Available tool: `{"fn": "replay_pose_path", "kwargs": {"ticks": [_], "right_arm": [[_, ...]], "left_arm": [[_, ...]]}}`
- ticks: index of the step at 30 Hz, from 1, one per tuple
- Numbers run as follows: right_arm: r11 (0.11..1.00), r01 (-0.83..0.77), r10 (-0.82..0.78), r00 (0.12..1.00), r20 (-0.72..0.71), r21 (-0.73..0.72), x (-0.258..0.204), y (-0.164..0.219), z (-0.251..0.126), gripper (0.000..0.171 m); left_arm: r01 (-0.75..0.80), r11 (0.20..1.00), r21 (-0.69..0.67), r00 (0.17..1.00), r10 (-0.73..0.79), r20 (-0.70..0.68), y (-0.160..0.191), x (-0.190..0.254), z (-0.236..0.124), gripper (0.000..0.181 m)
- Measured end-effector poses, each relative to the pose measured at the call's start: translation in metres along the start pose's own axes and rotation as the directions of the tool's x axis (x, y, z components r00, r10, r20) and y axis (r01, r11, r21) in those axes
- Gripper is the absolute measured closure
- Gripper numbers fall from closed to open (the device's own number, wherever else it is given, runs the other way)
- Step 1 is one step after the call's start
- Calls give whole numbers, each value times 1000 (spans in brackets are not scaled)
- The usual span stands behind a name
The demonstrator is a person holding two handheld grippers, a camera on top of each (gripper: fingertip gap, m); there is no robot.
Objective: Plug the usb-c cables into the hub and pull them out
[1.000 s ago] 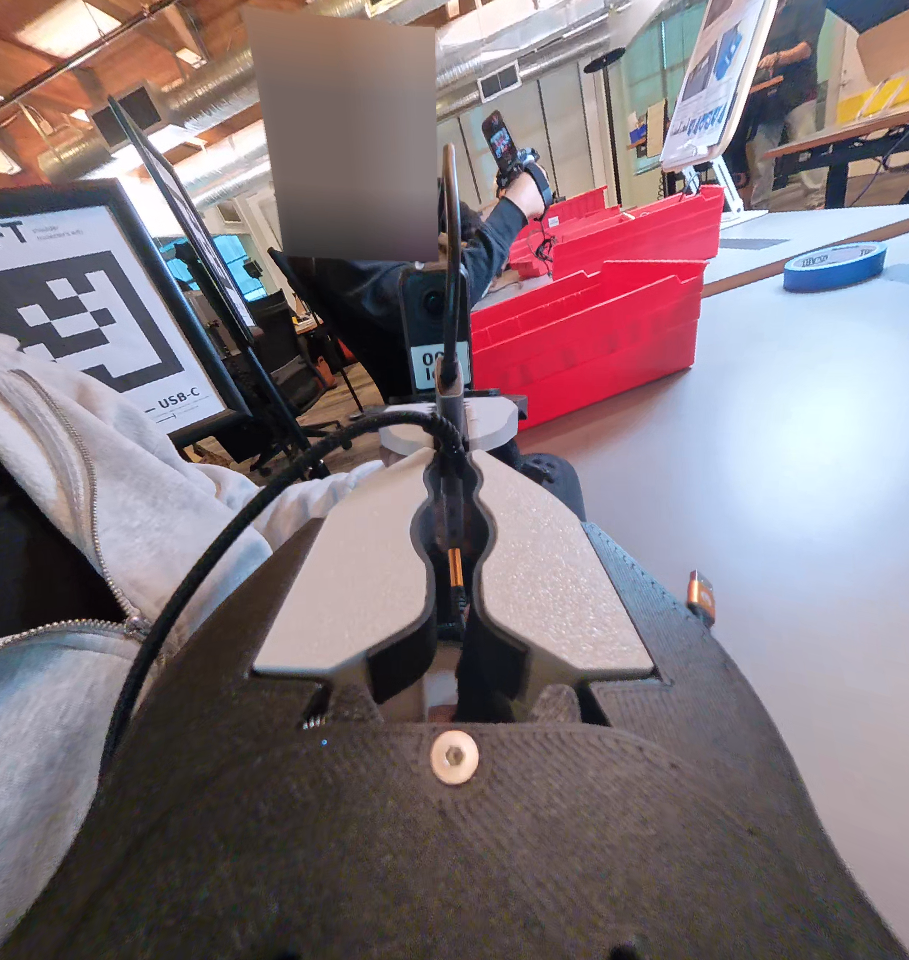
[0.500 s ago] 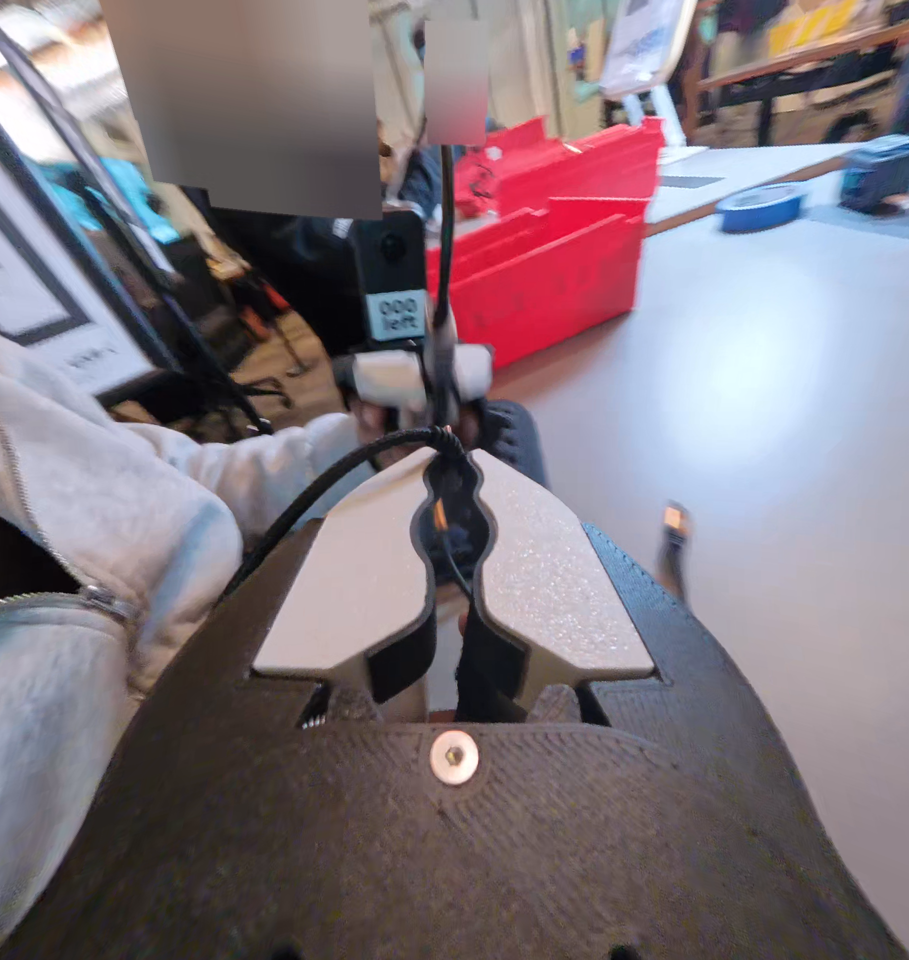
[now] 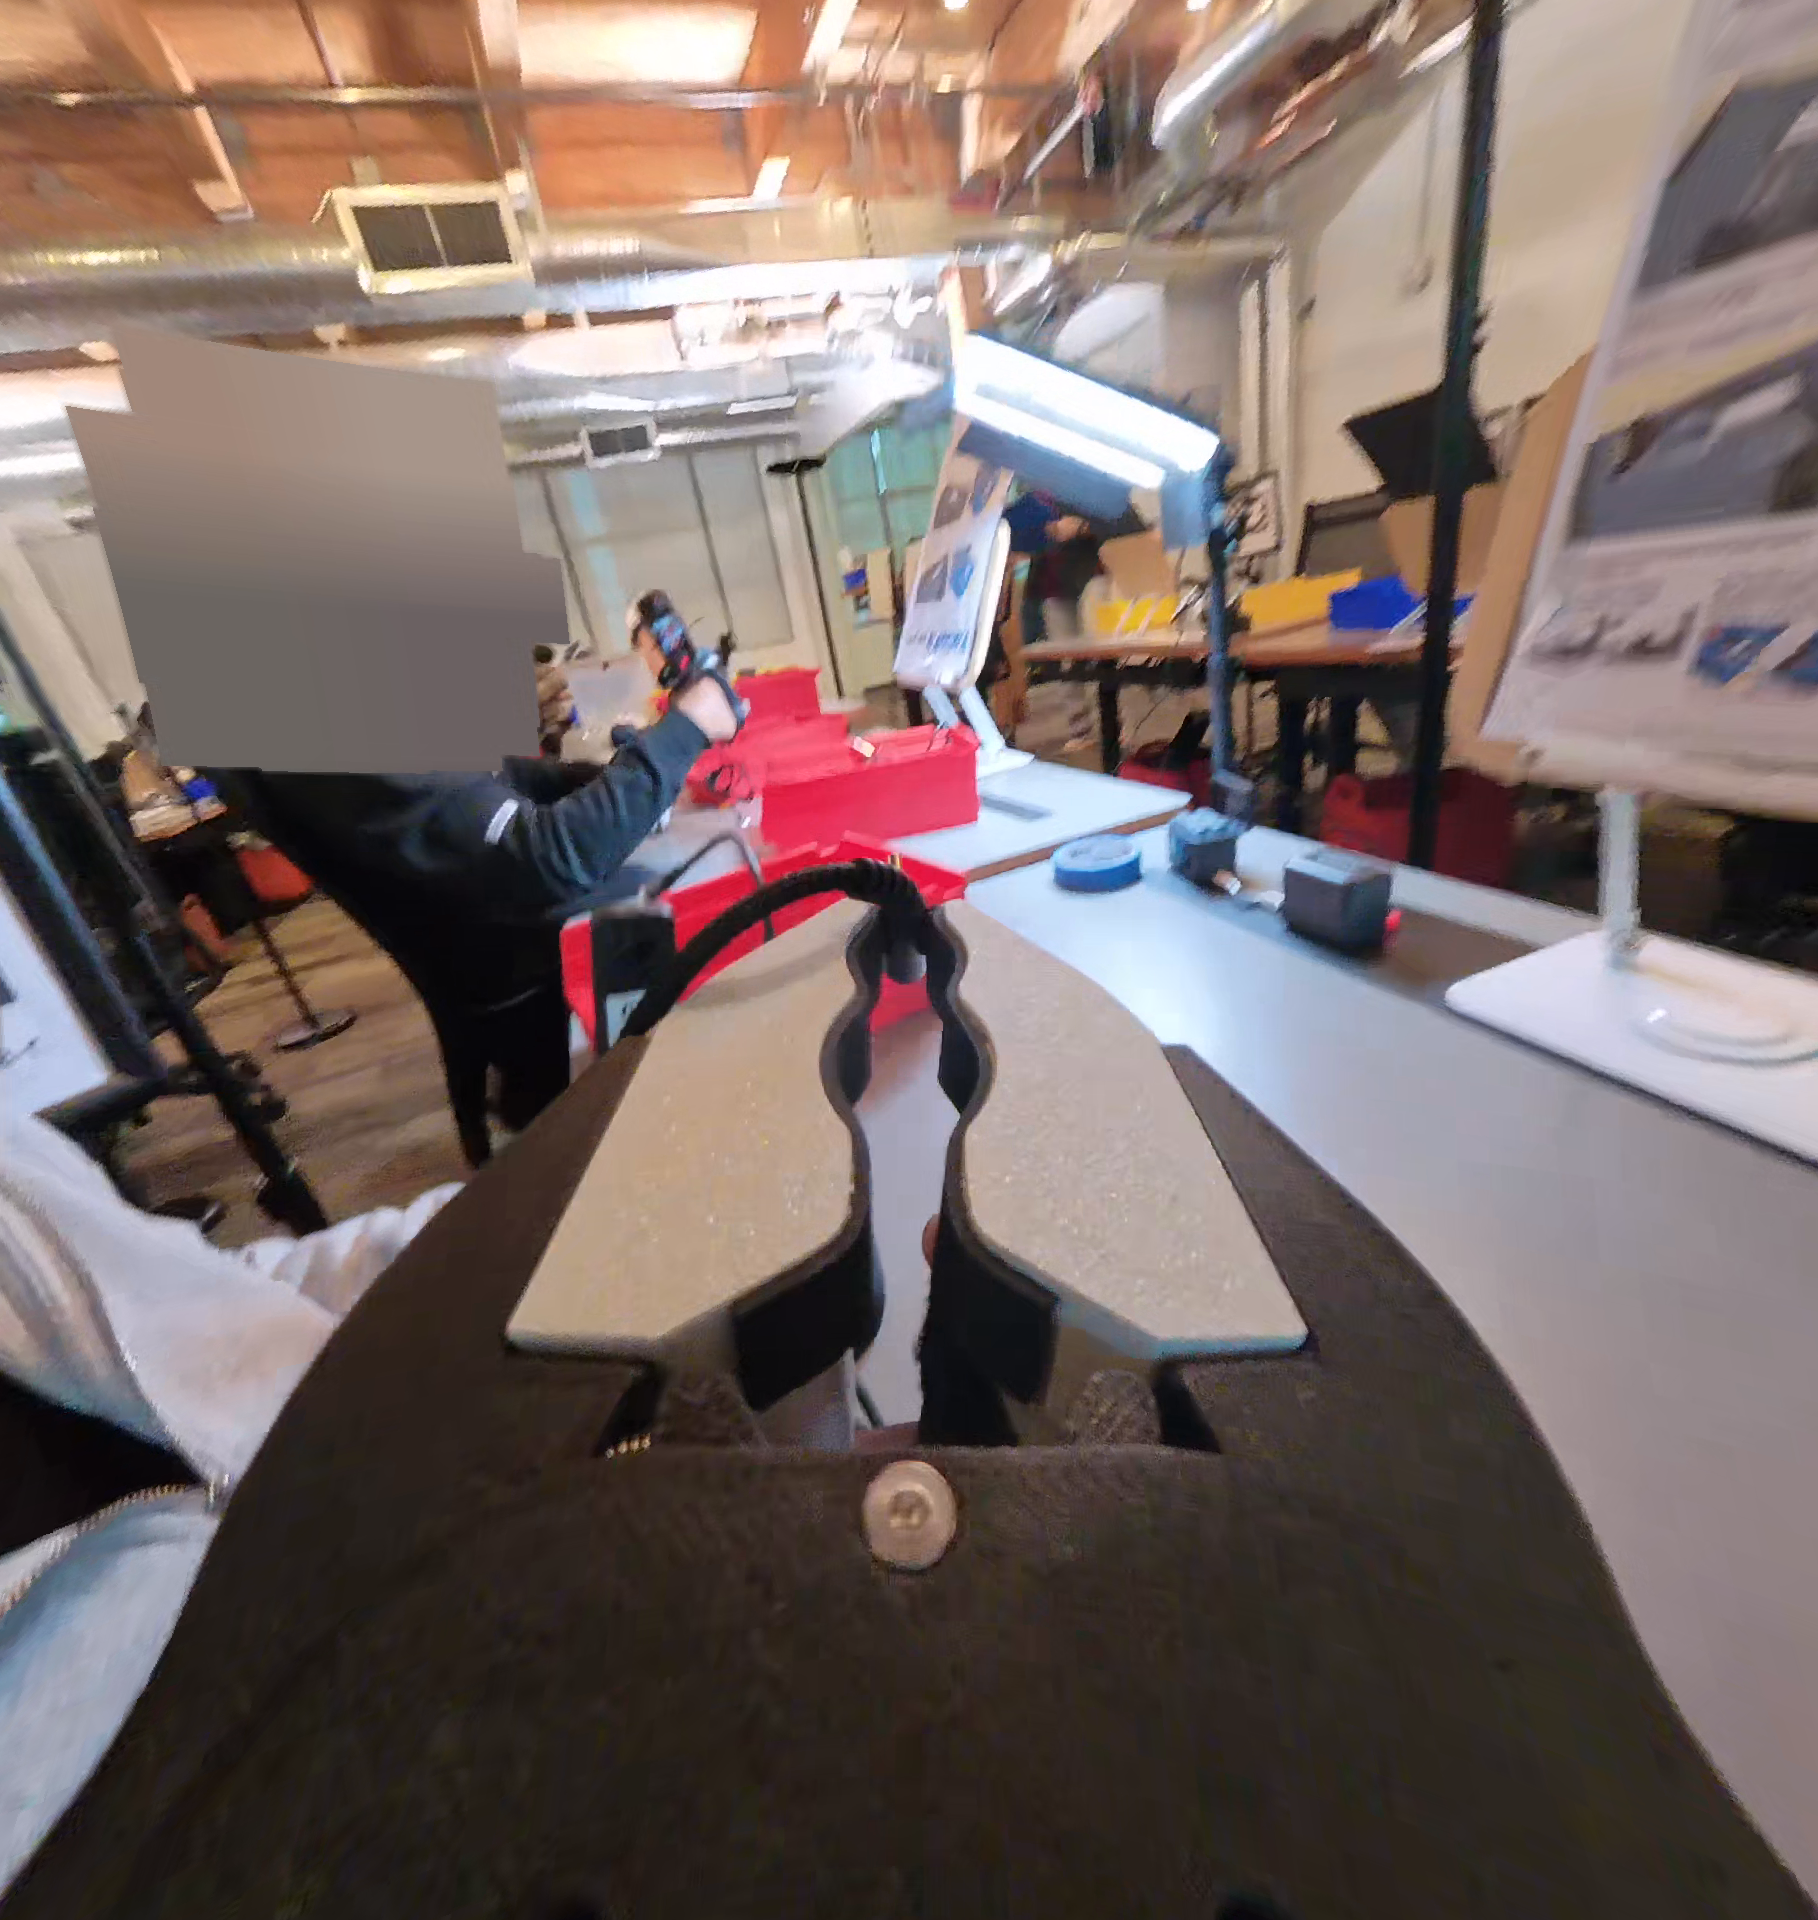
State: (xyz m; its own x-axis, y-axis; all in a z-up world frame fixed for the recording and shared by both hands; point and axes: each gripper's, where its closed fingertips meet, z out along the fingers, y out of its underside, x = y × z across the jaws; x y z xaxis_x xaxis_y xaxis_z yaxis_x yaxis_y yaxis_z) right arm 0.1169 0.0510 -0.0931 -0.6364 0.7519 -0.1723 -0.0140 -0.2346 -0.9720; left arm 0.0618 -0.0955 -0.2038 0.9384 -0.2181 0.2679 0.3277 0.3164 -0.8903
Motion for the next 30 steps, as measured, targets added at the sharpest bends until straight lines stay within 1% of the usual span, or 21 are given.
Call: {"fn": "replay_pose_path", "kwargs": {"ticks": [2, 5, 6, 8, 11, 12, 14, 16, 18, 21, 23, 27, 29, 30], "right_arm": [[998, 19, -16, 999, -48, 62, 3, -35, -9, 164], [989, 43, -27, 994, -110, 143, 7, -90, -25, 163], [986, 55, -34, 990, -135, 159, 8, -107, -30, 163], [980, 116, -77, 970, -231, 162, 15, -138, -44, 163], [969, 217, -151, 900, -409, 120, 34, -175, -77, 163], [964, 247, -174, 865, -471, 99, 41, -185, -91, 163], [948, 316, -221, 760, -611, 51, 58, -200, -124, 163], [932, 361, -249, 671, -698, 15, 67, -208, -155, 163], [925, 379, -253, 615, -747, -1, 73, -207, -182, 164], [914, 400, -277, 506, -817, -63, 90, -193, -221, 164], [921, 373, -282, 433, -856, -114, 107, -176, -245, 164], [920, 363, -285, 368, -885, -145, 125, -150, -274, 164], [915, 366, -298, 332, -895, -170, 132, -142, -283, 163], [912, 371, -305, 330, -893, -174, 133, -138, -285, 163]], "left_arm": [[-3, 1000, 9, 1000, 3, 29, -1, -4, -1, 171], [-17, 999, -31, 1000, 18, 20, 5, -2, 2, 171], [-21, 999, -36, 1000, 21, 15, 6, -1, 3, 171], [-19, 999, -28, 1000, 20, 11, 5, 0, 2, 171], [-10, 1000, -21, 1000, 11, 11, 4, -1, 1, 171], [-11, 1000, -25, 1000, 11, 8, 4, -1, 2, 171], [-15, 999, -32, 1000, 15, 3, 5, 0, 2, 171], [-21, 999, -37, 1000, 21, 2, 6, 1, 3, 171], [-19, 999, -36, 1000, 19, 2, 6, 1, 3, 171], [-12, 999, -33, 1000, 12, 2, 6, 0, 2, 170], [-9, 999, -32, 1000, 9, 1, 6, 0, 2, 171], [-2, 999, -38, 1000, 1, -8, 7, 1, 3, 171], [0, 999, -39, 1000, 0, -12, 7, 1, 3, 171], [0, 999, -37, 1000, 0, -11, 7, 1, 3, 171]]}}
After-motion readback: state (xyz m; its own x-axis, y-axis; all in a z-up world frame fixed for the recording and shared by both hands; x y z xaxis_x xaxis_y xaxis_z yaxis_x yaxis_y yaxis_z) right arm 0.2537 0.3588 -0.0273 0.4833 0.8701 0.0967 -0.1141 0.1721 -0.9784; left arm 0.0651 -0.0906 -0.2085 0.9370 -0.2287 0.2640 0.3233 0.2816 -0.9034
